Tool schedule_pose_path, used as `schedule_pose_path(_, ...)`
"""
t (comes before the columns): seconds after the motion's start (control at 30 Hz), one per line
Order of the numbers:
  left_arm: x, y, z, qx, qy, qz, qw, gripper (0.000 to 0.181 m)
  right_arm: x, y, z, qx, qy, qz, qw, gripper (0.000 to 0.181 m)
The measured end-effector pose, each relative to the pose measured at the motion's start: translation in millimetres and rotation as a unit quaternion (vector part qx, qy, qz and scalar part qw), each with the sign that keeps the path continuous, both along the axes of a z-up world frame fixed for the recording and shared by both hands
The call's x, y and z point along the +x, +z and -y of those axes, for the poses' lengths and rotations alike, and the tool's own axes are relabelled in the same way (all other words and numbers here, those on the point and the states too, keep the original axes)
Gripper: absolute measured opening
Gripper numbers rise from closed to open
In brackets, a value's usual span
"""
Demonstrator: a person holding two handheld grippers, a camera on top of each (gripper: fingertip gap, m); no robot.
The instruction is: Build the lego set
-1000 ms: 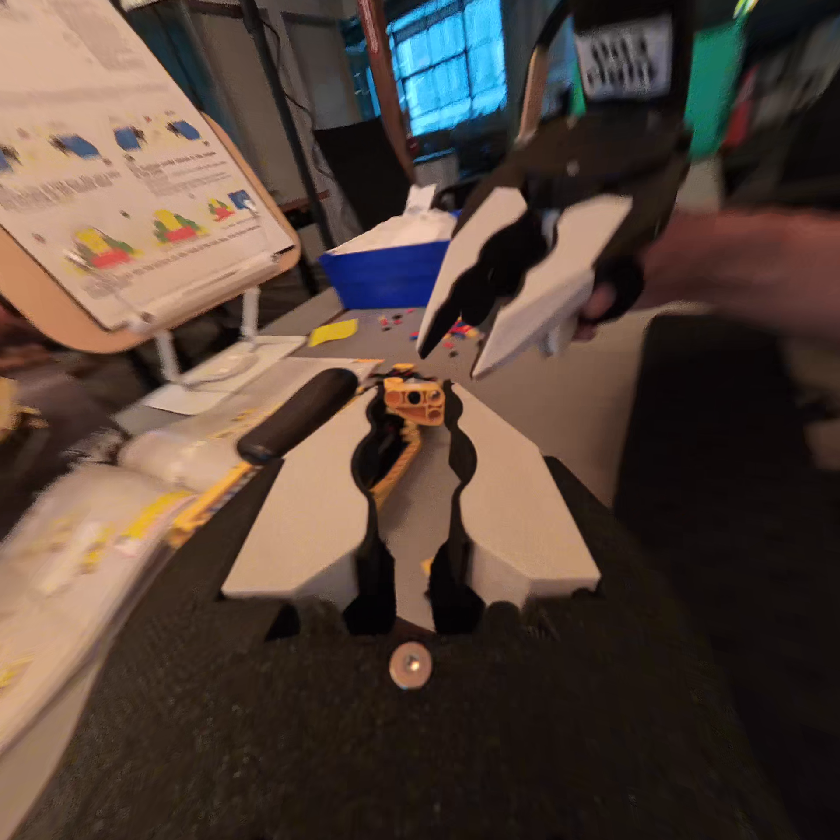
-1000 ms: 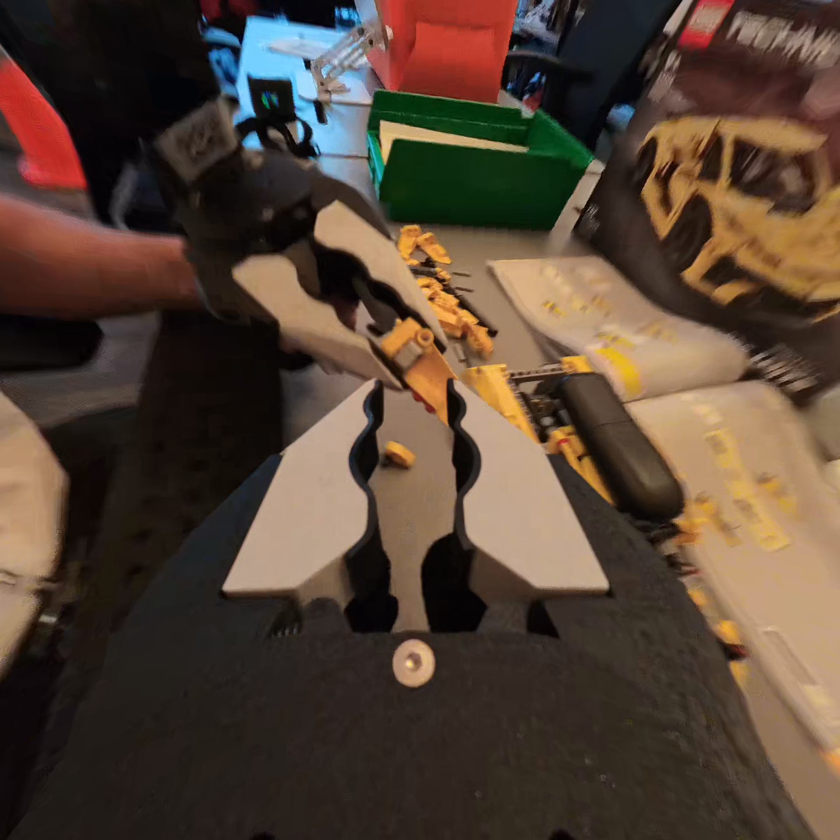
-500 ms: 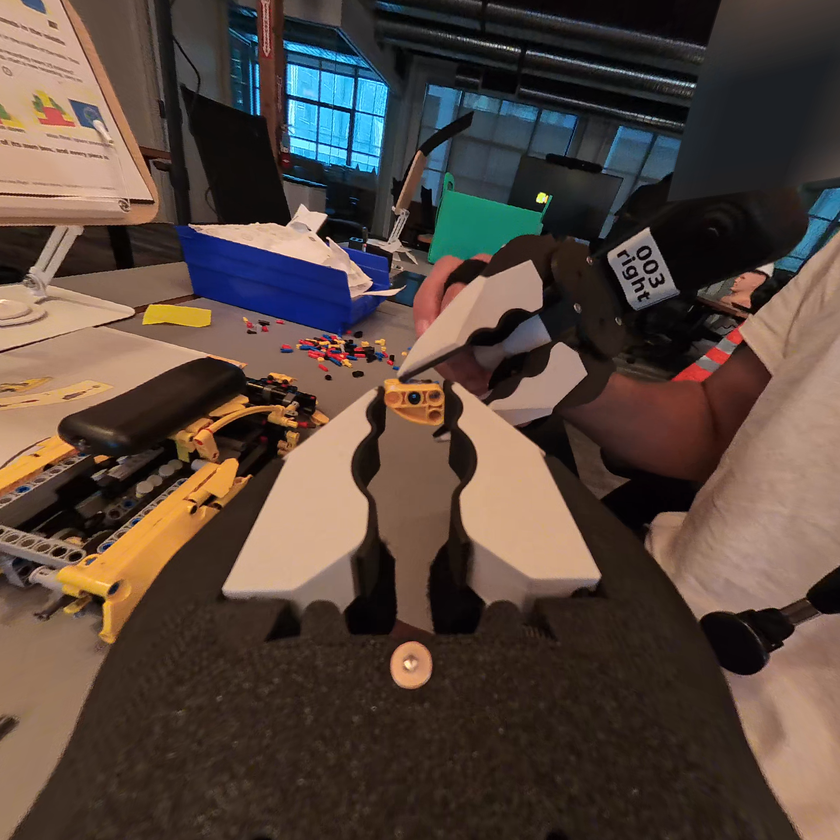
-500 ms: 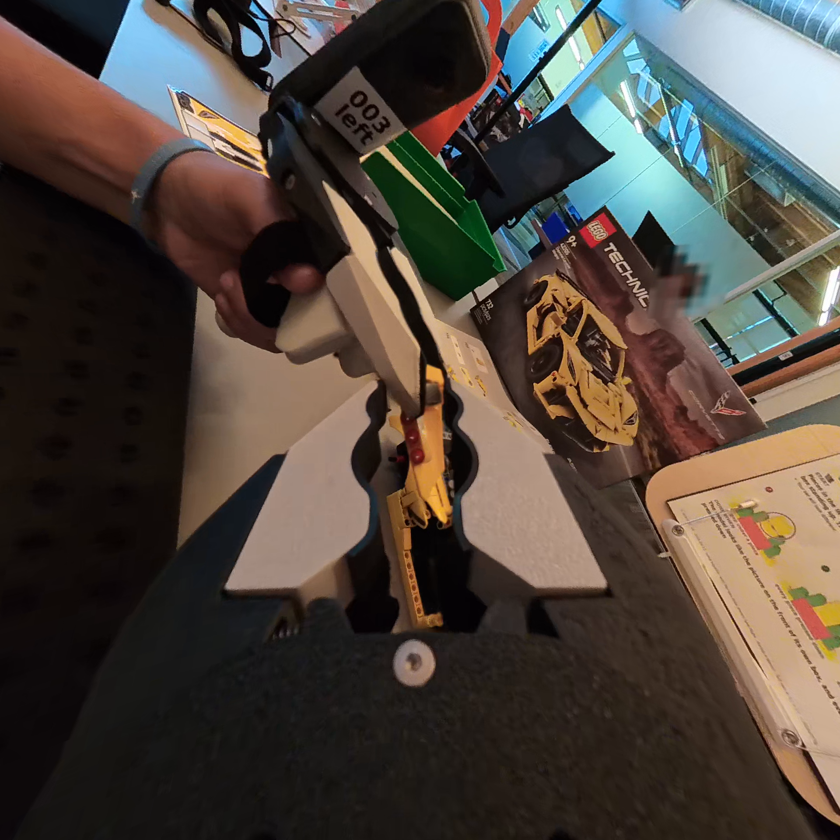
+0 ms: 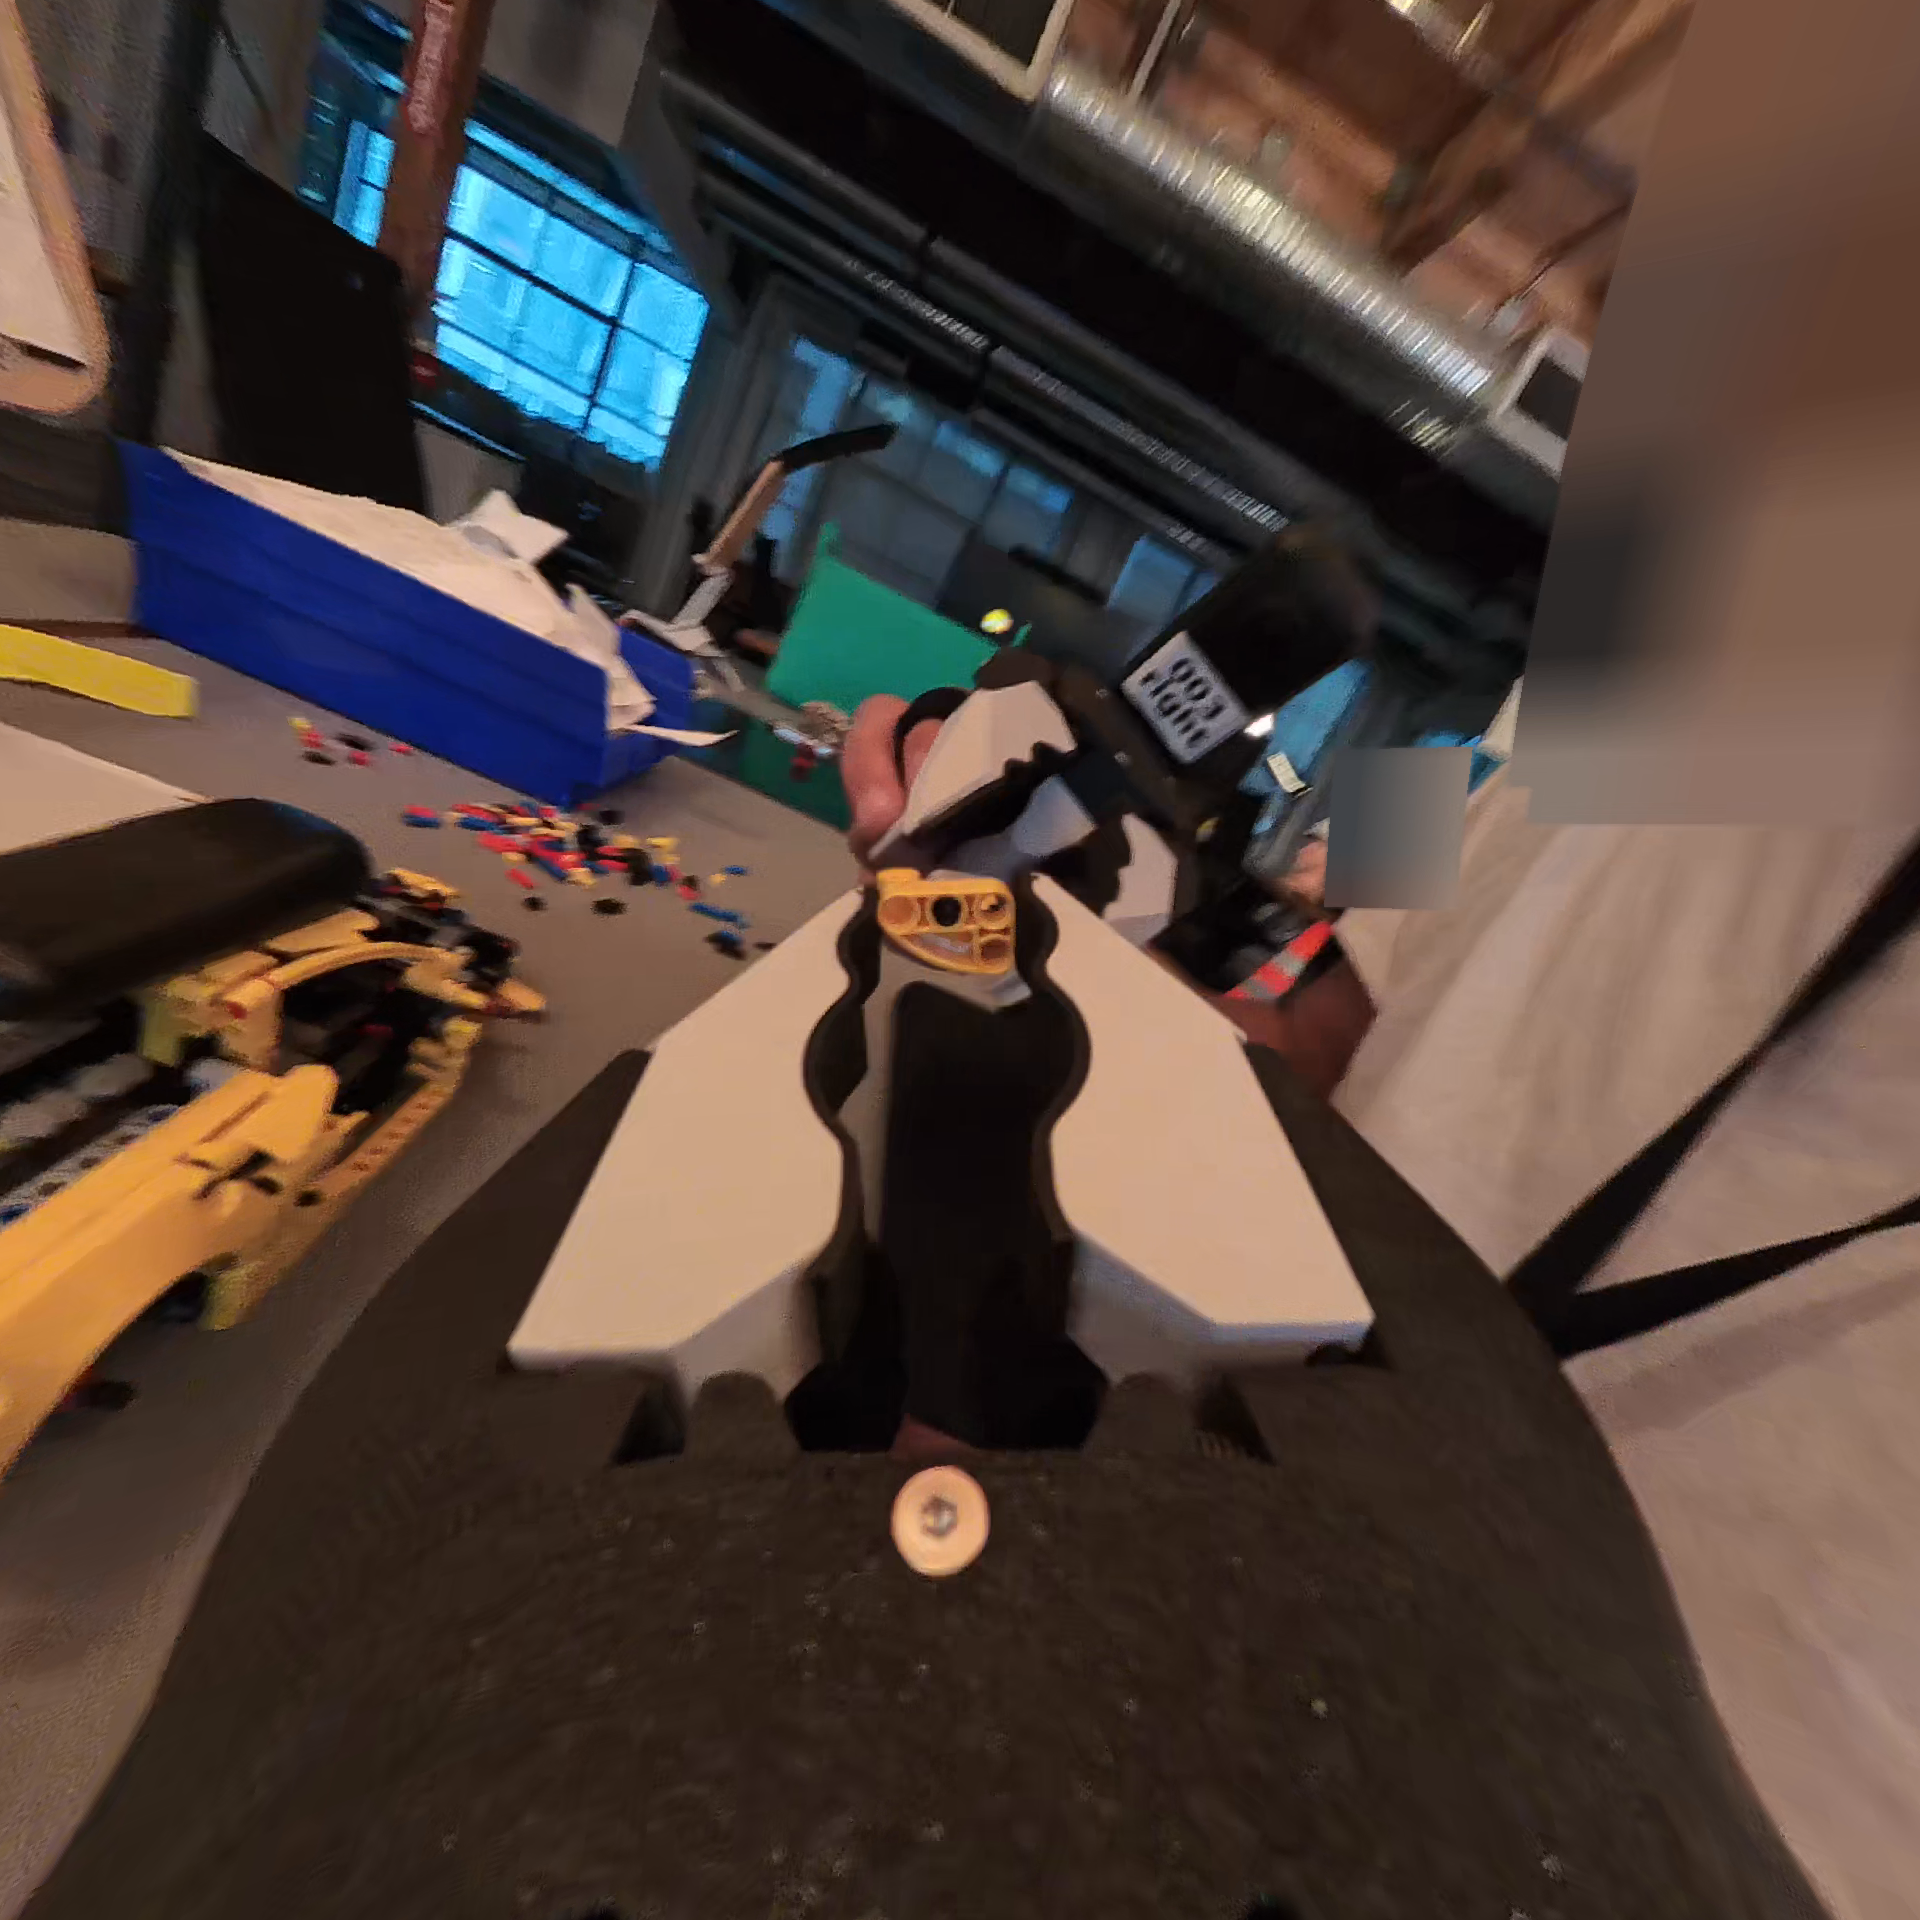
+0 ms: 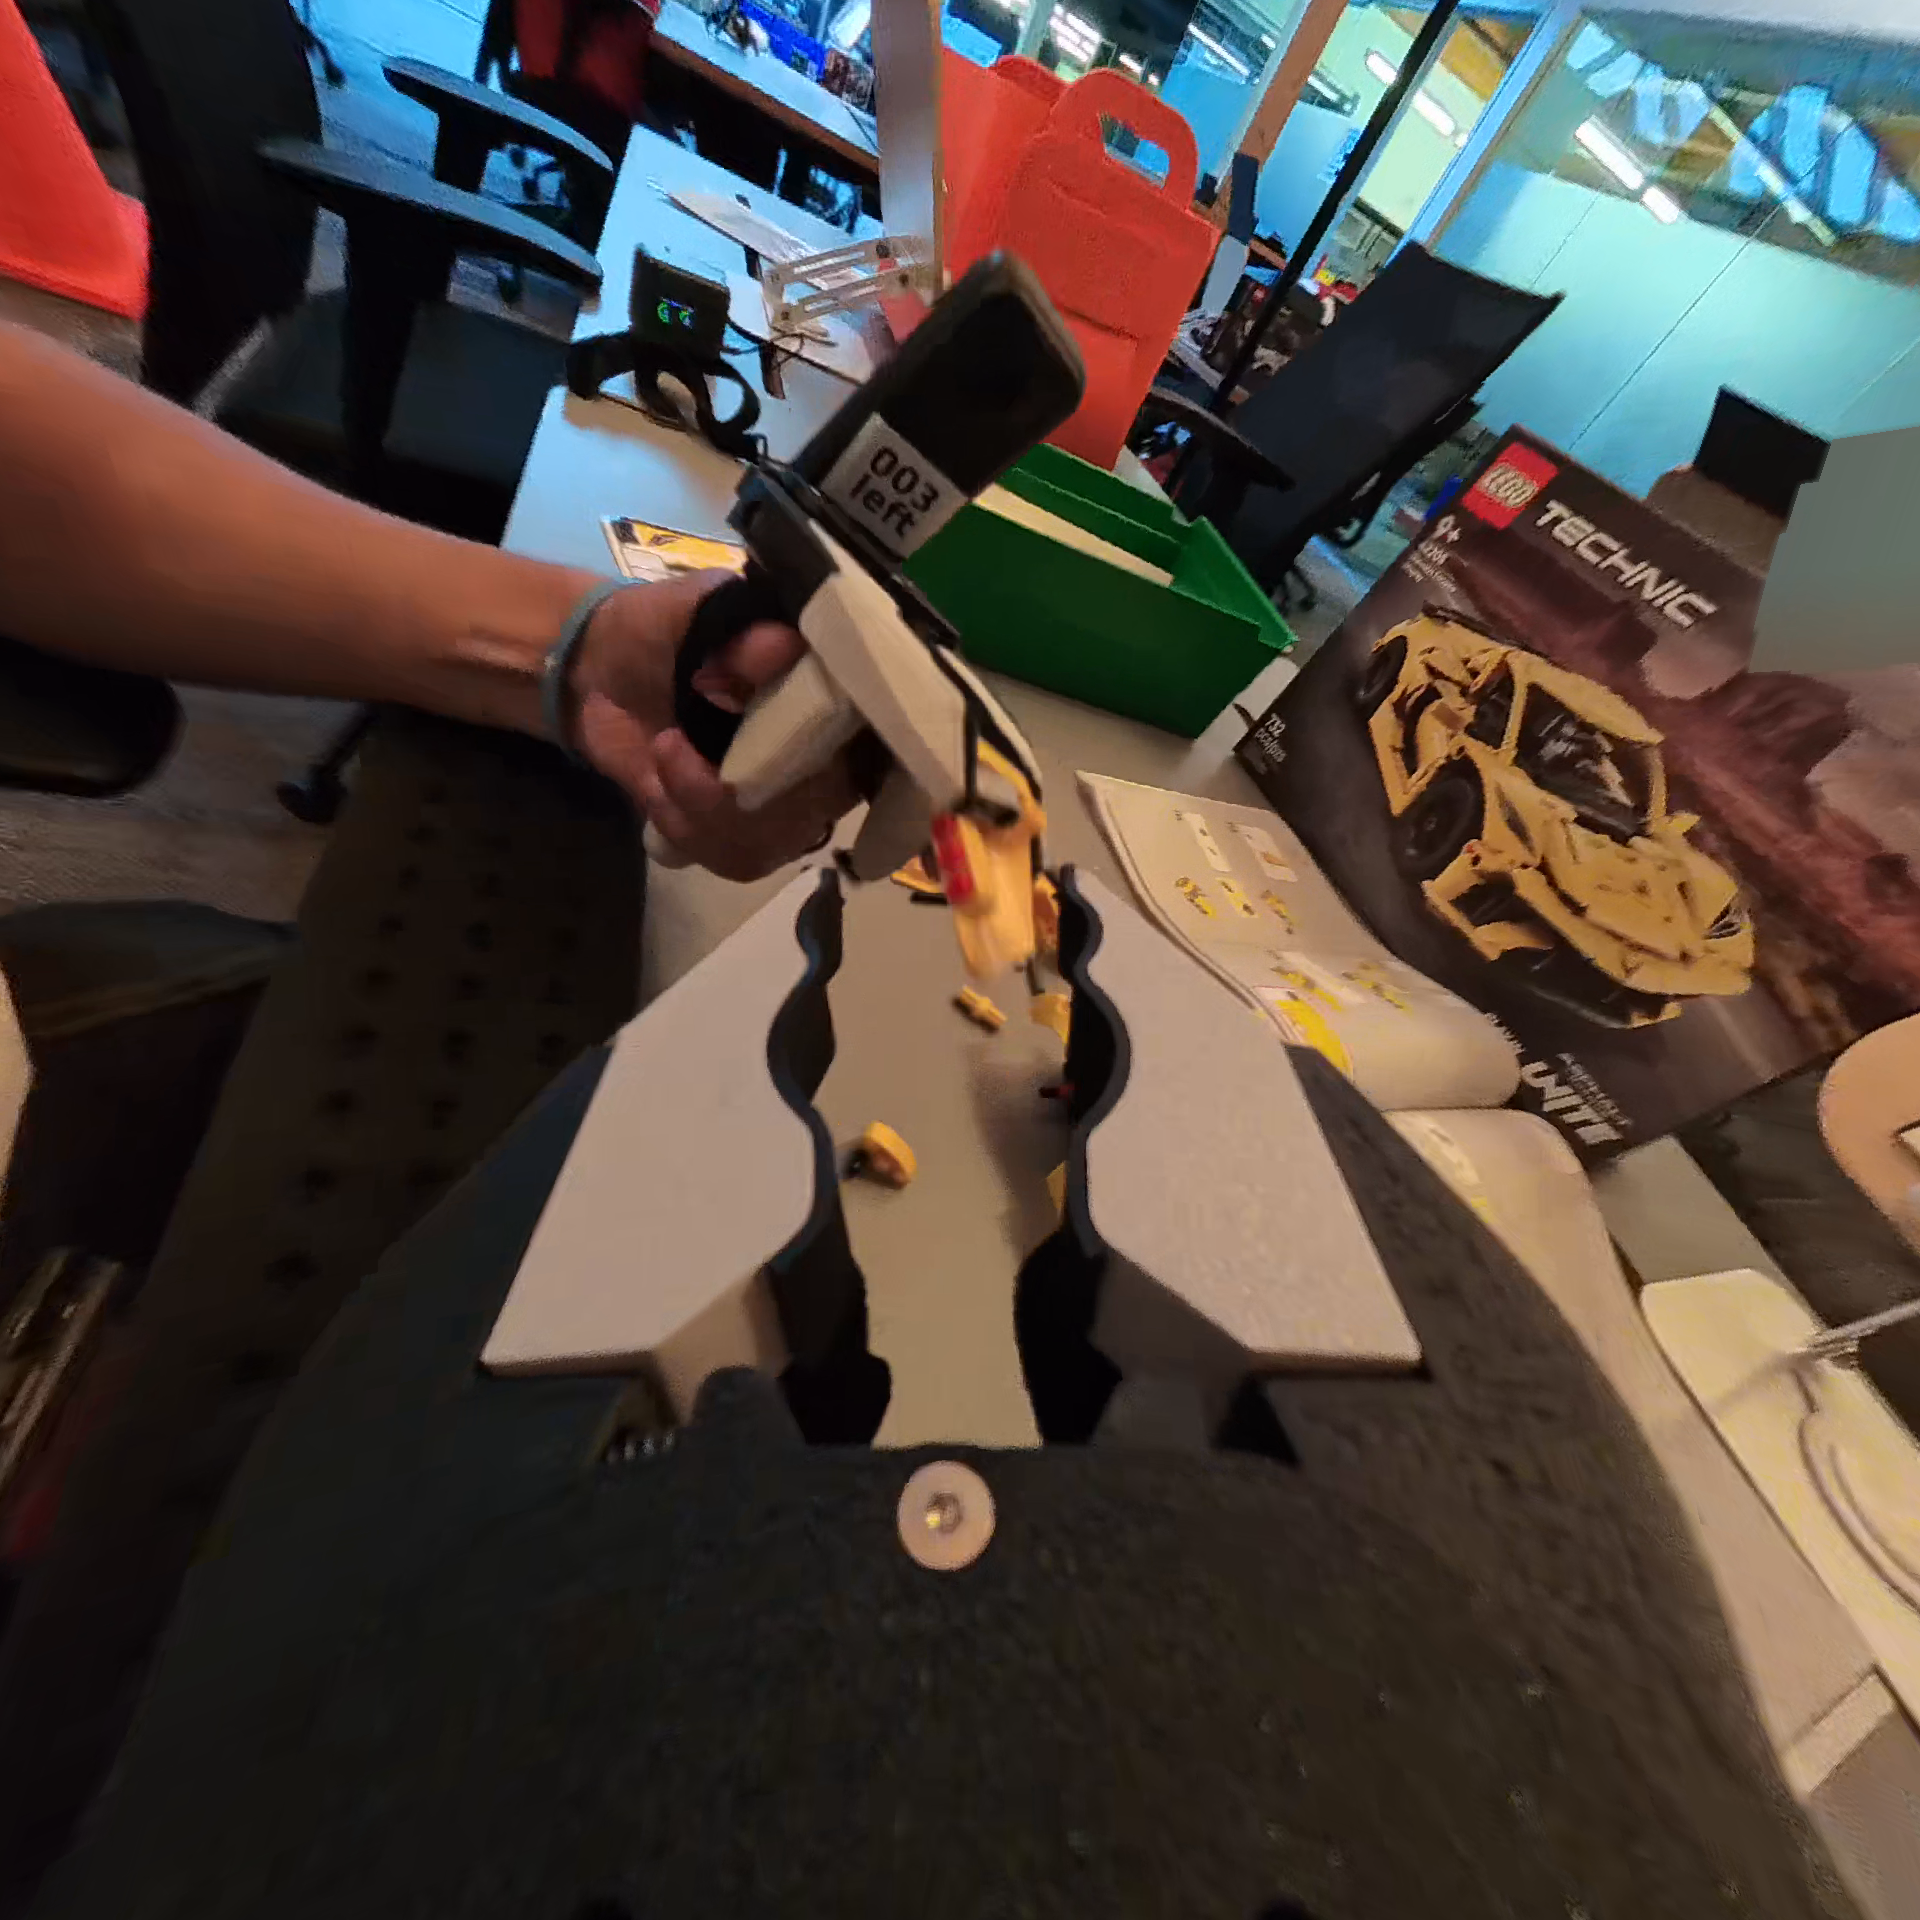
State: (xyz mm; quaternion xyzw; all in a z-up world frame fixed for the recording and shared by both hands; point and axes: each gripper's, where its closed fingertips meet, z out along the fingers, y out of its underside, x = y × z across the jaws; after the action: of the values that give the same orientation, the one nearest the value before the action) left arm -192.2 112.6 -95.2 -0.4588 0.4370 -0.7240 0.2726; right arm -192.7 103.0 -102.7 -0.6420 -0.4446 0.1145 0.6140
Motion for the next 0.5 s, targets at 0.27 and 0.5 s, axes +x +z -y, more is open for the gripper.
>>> schedule_pose_path(0.27, -3, -1, 8, -0.057, -0.065, -0.009, 0.996, 0.024, -4, -3, -5, 0.054, -0.03, 0.056, 0.997, 0.011)
schedule_pose_path(0.5, -4, -1, 1, -0.05, -0.037, -0.006, 0.998, 0.026, 2, -4, -8, 0.042, -0.041, 0.054, 0.997, 0.006)
